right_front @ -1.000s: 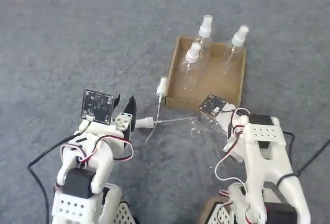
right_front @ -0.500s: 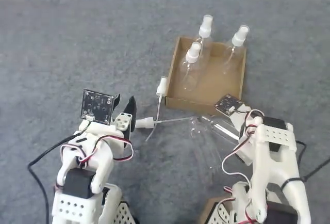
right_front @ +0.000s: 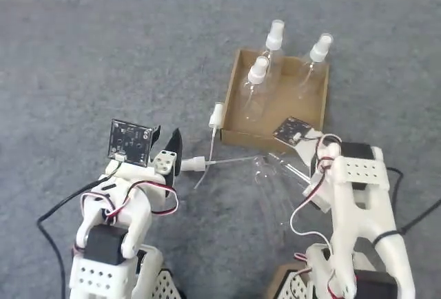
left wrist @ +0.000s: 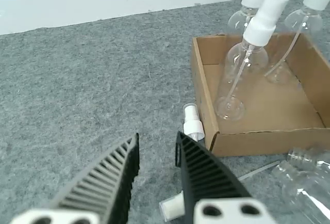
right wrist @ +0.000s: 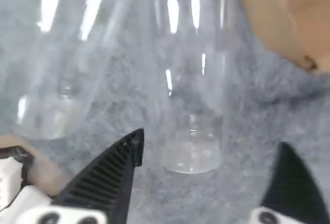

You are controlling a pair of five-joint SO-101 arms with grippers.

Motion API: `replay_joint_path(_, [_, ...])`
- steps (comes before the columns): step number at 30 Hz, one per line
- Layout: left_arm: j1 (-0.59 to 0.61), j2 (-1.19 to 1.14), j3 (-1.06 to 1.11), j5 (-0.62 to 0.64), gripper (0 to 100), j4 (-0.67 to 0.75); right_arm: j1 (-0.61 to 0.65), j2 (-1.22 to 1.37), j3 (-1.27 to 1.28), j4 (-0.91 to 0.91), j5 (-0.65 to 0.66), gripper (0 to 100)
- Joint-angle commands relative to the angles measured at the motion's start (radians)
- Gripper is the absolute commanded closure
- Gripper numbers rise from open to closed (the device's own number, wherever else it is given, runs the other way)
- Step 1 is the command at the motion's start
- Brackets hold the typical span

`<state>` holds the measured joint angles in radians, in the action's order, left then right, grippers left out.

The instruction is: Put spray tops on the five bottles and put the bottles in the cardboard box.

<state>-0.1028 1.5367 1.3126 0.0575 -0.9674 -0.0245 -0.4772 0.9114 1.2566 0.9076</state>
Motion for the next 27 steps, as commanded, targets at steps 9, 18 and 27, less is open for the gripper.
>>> replay_joint_path(9, [0.005, 0.018, -0.008, -0.006, 90, 0.023, 0.171, 0.019, -0.201, 0.062, -0.092, 64.8])
replay_joint_path(18, [0.006, 0.018, -0.008, -0.006, 90, 0.023, 0.096, 0.269, -0.203, -0.091, -0.092, 64.9])
replay_joint_path(27, [0.006, 0.018, -0.008, -0.005, 90, 0.023, 0.025, 0.328, -0.201, -0.111, -0.084, 77.2])
